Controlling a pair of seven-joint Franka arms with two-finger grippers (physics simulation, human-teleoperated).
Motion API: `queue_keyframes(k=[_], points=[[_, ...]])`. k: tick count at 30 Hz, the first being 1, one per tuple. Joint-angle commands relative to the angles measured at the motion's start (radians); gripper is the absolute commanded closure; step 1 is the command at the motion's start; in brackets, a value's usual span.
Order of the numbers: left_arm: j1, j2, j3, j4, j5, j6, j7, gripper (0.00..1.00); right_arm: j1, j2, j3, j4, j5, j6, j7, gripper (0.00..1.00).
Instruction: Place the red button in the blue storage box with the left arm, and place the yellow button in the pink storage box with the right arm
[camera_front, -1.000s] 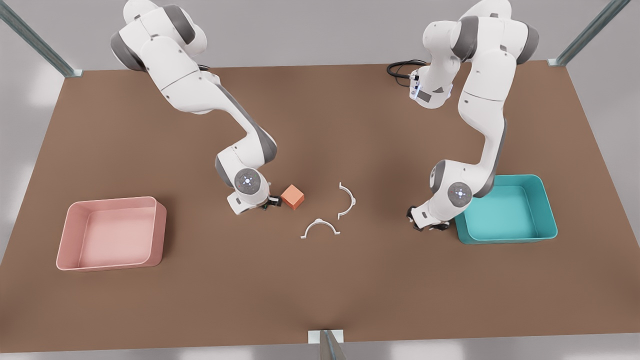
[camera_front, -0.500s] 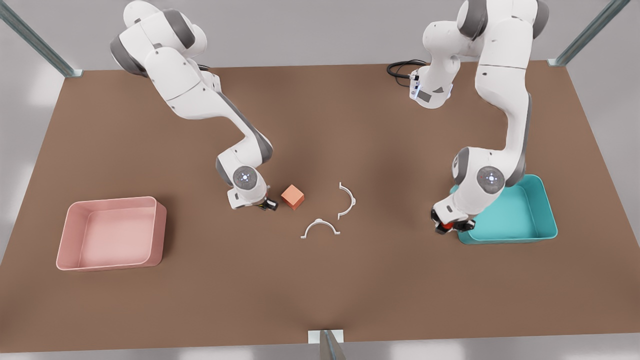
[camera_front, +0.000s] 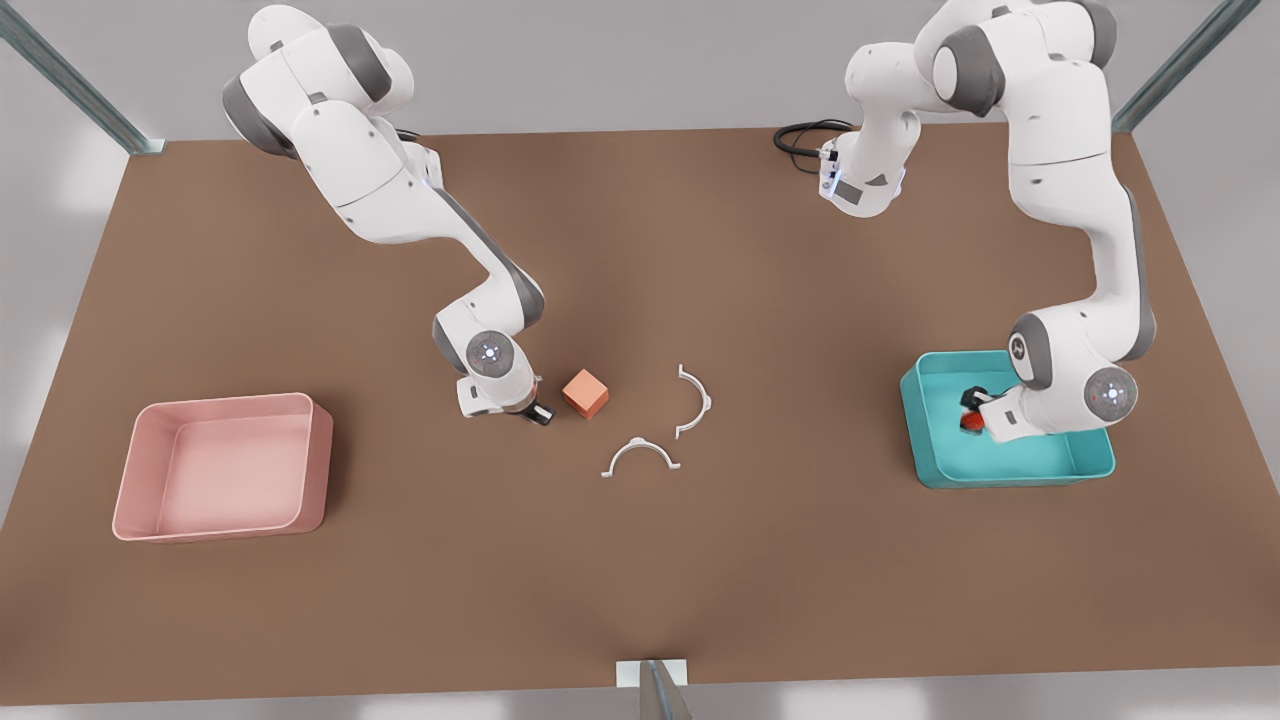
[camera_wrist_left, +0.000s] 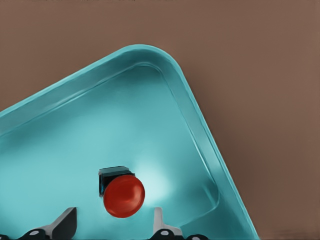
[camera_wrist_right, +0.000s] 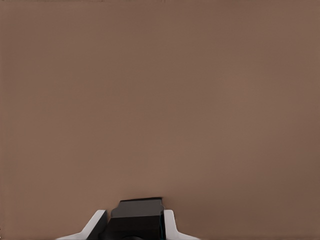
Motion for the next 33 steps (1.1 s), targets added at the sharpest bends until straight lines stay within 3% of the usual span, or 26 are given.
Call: queue_keyframes(k=[1,4,7,8,10,12,15,17,19,26,30,33], points=[[-0.002,-0.004,0.0,0.003,-0.009,-0.028,0.326,0.0,0.002,-0.003,0.0,0.001,-0.014,-0.003,0.07,0.52],[-0.022,-0.07,-0.001,0.069,-0.013,-0.034,0.167,0.0,-0.004,-0.023,0.003,0.057,-0.024,-0.086,0.041,0.52],[-0.106,-0.139,-0.003,0.193,-0.084,-0.081,-0.562,0.0,-0.075,-0.104,0.035,0.06,-0.021,-0.097,-0.124,0.52],[-0.105,-0.191,-0.001,0.24,-0.114,-0.173,-0.622,0.0,-0.153,-0.129,0.087,0.06,-0.021,-0.117,-0.212,0.52],[-0.105,-0.37,0.0,0.197,-0.106,-0.315,-0.618,0.0,-0.202,-0.183,0.095,0.055,-0.021,-0.158,-0.365,0.52],[-0.105,-0.433,-0.001,0.203,-0.07,-0.373,-0.659,0.0,-0.269,-0.216,0.095,0.044,-0.021,-0.169,-0.512,0.52],[-0.142,-0.429,-0.006,0.25,-0.01,-0.401,-0.667,0.0,-0.374,-0.247,0.094,0.052,-0.021,-0.258,-0.724,0.52],[0.053,-0.455,-0.23,0.275,0.066,-0.436,-0.668,0.0,-0.49,-0.258,0.095,0.057,-0.021,-0.264,-0.922,0.52],[0.059,-0.429,-0.233,0.355,0.061,-0.496,-0.667,0.0,-0.517,-0.27,0.084,0.072,-0.021,-0.307,-0.988,0.51],[0.053,-0.376,-0.231,0.356,0.061,-0.503,-0.659,0.0,-0.725,-0.259,0.081,0.127,-0.021,-0.35,-1.305,0.51],[0.053,-0.369,-0.233,0.361,0.064,-0.503,-0.659,0.0,-0.808,-0.148,0.08,0.225,-0.021,-0.351,-1.424,0.51],[0.053,-0.363,-0.233,0.368,0.063,-0.503,-0.661,0.0,-0.834,-0.104,0.08,0.225,-0.024,-0.35,-1.451,0.34]])
